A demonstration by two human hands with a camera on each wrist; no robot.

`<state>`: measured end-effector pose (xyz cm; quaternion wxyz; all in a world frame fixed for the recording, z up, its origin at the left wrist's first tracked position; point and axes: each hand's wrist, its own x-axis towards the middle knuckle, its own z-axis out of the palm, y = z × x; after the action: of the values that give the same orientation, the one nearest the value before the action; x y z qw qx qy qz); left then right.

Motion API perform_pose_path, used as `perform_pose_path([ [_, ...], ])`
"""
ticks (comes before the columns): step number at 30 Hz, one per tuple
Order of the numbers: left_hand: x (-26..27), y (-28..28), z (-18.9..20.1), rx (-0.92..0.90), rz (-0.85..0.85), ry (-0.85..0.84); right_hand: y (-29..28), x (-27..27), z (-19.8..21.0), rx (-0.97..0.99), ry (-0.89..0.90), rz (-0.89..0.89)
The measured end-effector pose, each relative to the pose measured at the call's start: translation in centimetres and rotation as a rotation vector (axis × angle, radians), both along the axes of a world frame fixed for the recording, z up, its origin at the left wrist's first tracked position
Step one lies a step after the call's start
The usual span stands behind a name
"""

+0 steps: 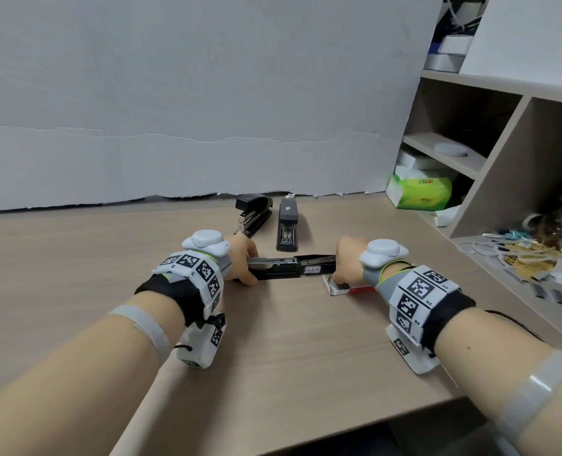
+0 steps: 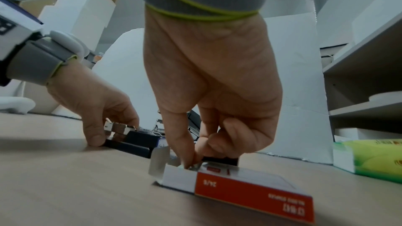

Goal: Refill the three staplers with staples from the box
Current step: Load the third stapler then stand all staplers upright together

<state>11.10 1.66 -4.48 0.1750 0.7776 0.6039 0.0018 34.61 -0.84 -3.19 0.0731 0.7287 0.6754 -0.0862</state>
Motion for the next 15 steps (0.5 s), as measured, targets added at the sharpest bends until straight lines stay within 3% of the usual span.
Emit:
perform_pose_path([
  [3,0.0,0.0,0.0,0.000,0.000,-0.009,-0.3,0.0,0.2,-0.014,0.046,-0.011],
  [9,0.0,-0.1,0.0,-0.008,0.008,0.002,-1.0,0.6,0.3,-0.054,0.354,-0.017],
  [15,0.2,-0.2,0.1,-0.019,0.016,0.003,-1.3,0.1,0.5,-0.093,0.278,0.036],
])
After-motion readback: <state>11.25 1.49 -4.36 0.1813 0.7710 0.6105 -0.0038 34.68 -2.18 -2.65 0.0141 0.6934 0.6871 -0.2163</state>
